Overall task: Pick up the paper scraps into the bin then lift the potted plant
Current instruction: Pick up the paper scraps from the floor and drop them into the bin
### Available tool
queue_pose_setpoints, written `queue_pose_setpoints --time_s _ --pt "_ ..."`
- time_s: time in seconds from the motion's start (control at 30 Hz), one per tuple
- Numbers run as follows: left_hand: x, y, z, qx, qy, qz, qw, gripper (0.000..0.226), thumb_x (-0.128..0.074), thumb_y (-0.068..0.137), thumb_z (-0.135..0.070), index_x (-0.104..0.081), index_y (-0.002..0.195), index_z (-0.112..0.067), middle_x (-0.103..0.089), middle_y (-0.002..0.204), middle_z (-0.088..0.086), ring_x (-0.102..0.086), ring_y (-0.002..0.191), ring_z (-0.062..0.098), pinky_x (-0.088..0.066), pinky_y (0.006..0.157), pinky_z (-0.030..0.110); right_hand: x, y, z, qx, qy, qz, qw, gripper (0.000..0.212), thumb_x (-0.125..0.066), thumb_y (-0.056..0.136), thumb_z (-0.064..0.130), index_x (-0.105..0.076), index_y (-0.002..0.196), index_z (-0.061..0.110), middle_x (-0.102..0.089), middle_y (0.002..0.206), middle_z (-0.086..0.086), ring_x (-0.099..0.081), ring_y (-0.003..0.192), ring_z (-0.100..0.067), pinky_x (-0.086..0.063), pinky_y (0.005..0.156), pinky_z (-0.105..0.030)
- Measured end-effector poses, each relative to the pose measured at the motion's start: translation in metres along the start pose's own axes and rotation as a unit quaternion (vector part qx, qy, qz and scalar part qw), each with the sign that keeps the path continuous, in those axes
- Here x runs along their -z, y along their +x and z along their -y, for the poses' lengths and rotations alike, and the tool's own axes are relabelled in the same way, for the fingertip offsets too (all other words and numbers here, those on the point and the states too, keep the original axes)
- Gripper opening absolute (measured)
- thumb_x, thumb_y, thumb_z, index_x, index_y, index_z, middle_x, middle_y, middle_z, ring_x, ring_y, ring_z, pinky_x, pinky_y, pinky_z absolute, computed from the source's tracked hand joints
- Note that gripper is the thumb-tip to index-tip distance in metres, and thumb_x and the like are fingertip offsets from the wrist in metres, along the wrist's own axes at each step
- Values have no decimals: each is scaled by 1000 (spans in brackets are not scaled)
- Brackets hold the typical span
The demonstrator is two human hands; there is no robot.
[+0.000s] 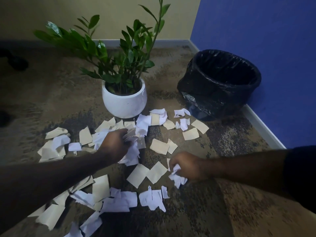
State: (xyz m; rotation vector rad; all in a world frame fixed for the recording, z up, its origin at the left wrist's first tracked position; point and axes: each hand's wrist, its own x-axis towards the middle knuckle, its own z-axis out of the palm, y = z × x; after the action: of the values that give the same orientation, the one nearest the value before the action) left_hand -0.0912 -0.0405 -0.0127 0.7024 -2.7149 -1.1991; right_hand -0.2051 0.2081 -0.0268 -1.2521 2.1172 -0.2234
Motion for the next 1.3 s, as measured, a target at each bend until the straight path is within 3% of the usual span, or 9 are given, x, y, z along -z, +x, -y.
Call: queue_pose_setpoints --time_s 0.07,0.17,0.33,0.43,0.63,0.8,0.9,1.2,1.3 --pt "3 2 -4 13 -12 -11 1000 13 -69 84 -19 -62 73 -23 -63 64 -10 -58 61 11 -36 53 22 18 2 -1 -19 61 -55 996 27 -68 82 5 -68 109 7 -66 114 -8 -61 101 -19 -49 90 -24" --pt "11 10 -11 40 -51 -28 997 5 -73 81 -21 -68 80 -20 -67 67 -8 -63 65 14 -42 55 22 48 6 -1 -20 133 -145 980 43 -72 77 0 -62 117 10 -61 116 2 -55 99 -5 -40 81 -1" --pt "22 19 -20 69 -112 -51 990 12 -76 78 -15 -73 90 -15 -74 77 4 -70 75 25 -55 66 33 106 9 1 -44 237 -249 938 27 -78 74 2 -70 96 15 -70 93 -2 -67 81 -16 -56 70 -27" --pt "25 24 -23 77 -134 -63 986 13 -77 78 -17 -71 89 -12 -73 77 6 -70 75 25 -54 61 31 148 9 1 -33 328 -307 893 24 -78 73 -3 -71 92 10 -71 83 -3 -65 69 -10 -55 62 -28" --pt "31 37 -38 75 -121 -79 987 17 -79 77 -22 -73 91 -12 -74 82 10 -69 81 30 -56 79 45 230 -1 -11 23 518 -355 778 25 -68 79 -9 -68 94 11 -70 93 -8 -68 79 -19 -60 69 -32" --pt "29 44 -52 72 -141 -94 983 11 -80 76 -18 -72 82 -13 -73 72 8 -69 72 27 -54 65 35 265 -9 -40 15 608 -456 650 22 -61 85 -11 -58 100 5 -64 105 -18 -67 86 -28 -61 71 -43" --pt "24 48 -61 77 -167 -98 978 10 -81 75 -16 -72 78 -16 -73 70 7 -69 68 25 -48 57 27 270 -14 -64 -61 571 -548 608 26 -67 83 -6 -59 105 6 -63 106 -17 -68 83 -25 -62 73 -40" --pt "1 61 -88 84 -197 -65 975 12 -77 79 -22 -72 79 -12 -72 64 0 -65 64 20 -46 54 26 267 -32 -110 -176 500 -555 641 41 -76 78 14 -59 116 20 -67 103 -4 -69 81 -15 -57 58 -31" --pt "-4 69 -108 88 -244 -55 964 14 -76 80 -23 -72 84 -11 -75 76 9 -69 74 27 -52 66 33 264 -33 -113 -185 495 -548 648 35 -75 80 15 -61 112 20 -65 104 -3 -64 94 -18 -60 71 -37"
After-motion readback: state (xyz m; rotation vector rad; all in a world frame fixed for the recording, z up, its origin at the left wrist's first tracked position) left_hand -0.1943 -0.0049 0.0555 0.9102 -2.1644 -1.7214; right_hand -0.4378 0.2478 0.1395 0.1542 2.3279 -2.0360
